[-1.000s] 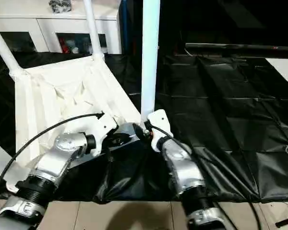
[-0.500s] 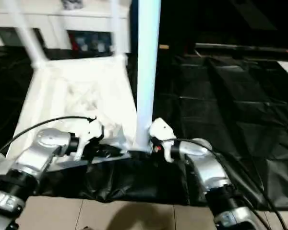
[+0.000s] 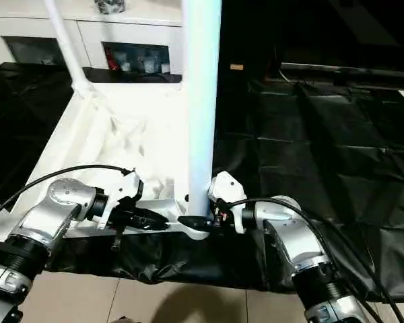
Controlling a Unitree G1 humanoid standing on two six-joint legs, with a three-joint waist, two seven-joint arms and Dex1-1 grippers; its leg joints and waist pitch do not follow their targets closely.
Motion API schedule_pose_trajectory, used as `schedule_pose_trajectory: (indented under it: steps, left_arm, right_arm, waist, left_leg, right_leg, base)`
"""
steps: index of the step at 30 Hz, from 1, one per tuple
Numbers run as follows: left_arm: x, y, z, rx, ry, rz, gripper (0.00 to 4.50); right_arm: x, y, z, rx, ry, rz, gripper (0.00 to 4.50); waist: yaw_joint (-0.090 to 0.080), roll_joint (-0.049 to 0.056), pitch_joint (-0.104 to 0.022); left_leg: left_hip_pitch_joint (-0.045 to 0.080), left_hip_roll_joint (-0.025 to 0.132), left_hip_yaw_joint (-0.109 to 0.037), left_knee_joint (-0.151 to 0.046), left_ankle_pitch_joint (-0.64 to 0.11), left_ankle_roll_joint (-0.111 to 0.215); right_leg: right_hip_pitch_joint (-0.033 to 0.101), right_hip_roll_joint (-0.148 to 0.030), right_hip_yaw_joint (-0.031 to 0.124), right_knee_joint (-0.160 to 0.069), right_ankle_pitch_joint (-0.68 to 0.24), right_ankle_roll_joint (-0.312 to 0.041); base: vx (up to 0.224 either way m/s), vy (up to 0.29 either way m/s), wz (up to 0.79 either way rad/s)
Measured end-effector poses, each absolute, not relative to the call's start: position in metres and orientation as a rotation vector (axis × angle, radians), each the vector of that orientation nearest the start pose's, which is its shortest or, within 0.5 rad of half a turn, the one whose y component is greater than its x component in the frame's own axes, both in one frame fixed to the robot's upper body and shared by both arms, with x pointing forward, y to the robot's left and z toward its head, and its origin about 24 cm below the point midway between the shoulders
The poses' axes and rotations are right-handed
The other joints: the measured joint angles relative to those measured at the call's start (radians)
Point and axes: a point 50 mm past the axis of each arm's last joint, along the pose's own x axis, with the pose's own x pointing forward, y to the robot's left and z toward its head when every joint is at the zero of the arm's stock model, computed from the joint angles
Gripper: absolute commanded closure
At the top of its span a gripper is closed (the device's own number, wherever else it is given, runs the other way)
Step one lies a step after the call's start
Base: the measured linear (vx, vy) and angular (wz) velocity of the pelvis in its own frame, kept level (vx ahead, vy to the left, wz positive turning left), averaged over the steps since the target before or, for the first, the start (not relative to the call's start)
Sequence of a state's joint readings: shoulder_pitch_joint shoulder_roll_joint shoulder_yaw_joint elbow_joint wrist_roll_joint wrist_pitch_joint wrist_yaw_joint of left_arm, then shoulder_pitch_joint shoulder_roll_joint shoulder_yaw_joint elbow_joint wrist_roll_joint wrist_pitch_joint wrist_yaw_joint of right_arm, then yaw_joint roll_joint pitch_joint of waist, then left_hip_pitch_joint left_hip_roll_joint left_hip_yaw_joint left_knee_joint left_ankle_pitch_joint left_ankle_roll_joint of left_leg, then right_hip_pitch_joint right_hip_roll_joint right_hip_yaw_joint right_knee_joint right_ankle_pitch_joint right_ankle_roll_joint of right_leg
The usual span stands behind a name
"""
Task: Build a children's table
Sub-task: Rotate leg to tighten
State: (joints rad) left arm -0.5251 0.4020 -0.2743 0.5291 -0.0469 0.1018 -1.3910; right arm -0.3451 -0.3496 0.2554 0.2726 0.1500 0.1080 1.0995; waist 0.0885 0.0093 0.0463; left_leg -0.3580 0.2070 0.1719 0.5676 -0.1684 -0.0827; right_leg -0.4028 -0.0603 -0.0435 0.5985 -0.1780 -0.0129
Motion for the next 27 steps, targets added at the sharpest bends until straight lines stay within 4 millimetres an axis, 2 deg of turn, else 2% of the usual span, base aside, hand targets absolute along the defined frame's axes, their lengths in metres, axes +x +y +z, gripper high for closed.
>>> schedule_pose_trajectory:
  steps: [7, 12, 14, 20, 24, 26, 27]
  left_arm:
    - [0.297, 0.137, 0.046, 0.297, 0.452, -1.503, 4.5]
    - [0.299, 0.13, 0.041, 0.282, 0.427, -1.412, 4.5]
    - [0.302, 0.126, 0.04, 0.28, 0.41, -1.339, 4.5]
    - [0.311, 0.101, 0.035, 0.254, 0.382, -1.102, 4.5]
    - [0.314, 0.088, 0.033, 0.238, 0.38, -1.035, 4.5]
    - [0.314, 0.087, 0.033, 0.236, 0.382, -1.034, 4.5]
    - [0.314, 0.087, 0.033, 0.237, 0.381, -1.035, 4.5]
  right_arm:
    - [0.274, -0.119, 0.048, -0.192, 0.24, 1.291, 2.5]
    - [0.277, -0.121, 0.042, -0.152, 0.228, 1.143, 2.52]
    - [0.281, -0.118, 0.038, -0.121, 0.211, 1.016, 2.52]
    - [0.306, -0.1, 0.031, -0.054, 0.203, 0.593, 2.52]
    - [0.316, -0.096, 0.031, -0.071, 0.217, 0.49, 2.52]
    - [0.317, -0.095, 0.031, -0.065, 0.212, 0.485, 1.97]
    - [0.318, -0.094, 0.032, -0.059, 0.211, 0.484, 1.97]
  waist:
    - [0.004, 0.001, 0.0]
    - [0.002, 0.001, -0.001]
    - [-0.005, 0.001, -0.001]
    - [-0.052, 0.004, -0.004]
    - [-0.06, 0.01, -0.008]
    - [-0.06, 0.013, -0.01]
    - [-0.06, 0.013, -0.01]
  left_leg:
    - [0.001, 0.0, 0.0, 0.0, 0.0, 0.0]
    - [0.007, 0.0, 0.0, 0.001, 0.0, 0.0]
    - [0.009, 0.0, -0.001, 0.002, 0.0, 0.0]
    - [0.009, -0.002, -0.001, 0.003, 0.0, 0.0]
    - [0.009, -0.005, -0.002, 0.003, 0.0, 0.0]
    - [0.008, -0.005, -0.002, 0.003, 0.0, 0.001]
    - [0.008, -0.005, -0.002, 0.002, 0.0, 0.001]
  right_leg:
    - [0.001, 0.0, 0.0, 0.0, 0.0, 0.0]
    - [0.009, -0.001, 0.001, 0.0, -0.003, 0.004]
    - [0.01, -0.001, 0.001, -0.001, -0.003, 0.004]
    - [0.009, -0.001, 0.002, -0.006, -0.003, 0.005]
    - [0.007, -0.004, 0.002, -0.007, -0.003, 0.005]
    - [0.007, -0.004, 0.002, -0.007, -0.003, 0.005]
    - [0.006, -0.004, 0.002, -0.007, -0.003, 0.005]
  base:
    - [0.0, 0.0, 0.0]
    - [0.0, 0.0, 0.0]
    - [0.0, 0.0, 0.0]
    - [0.0, 0.0, 0.0]
    - [0.0, 0.0, 0.0]
    - [0.0, 0.0, 0.0]
    - [0.0, 0.0, 0.0]
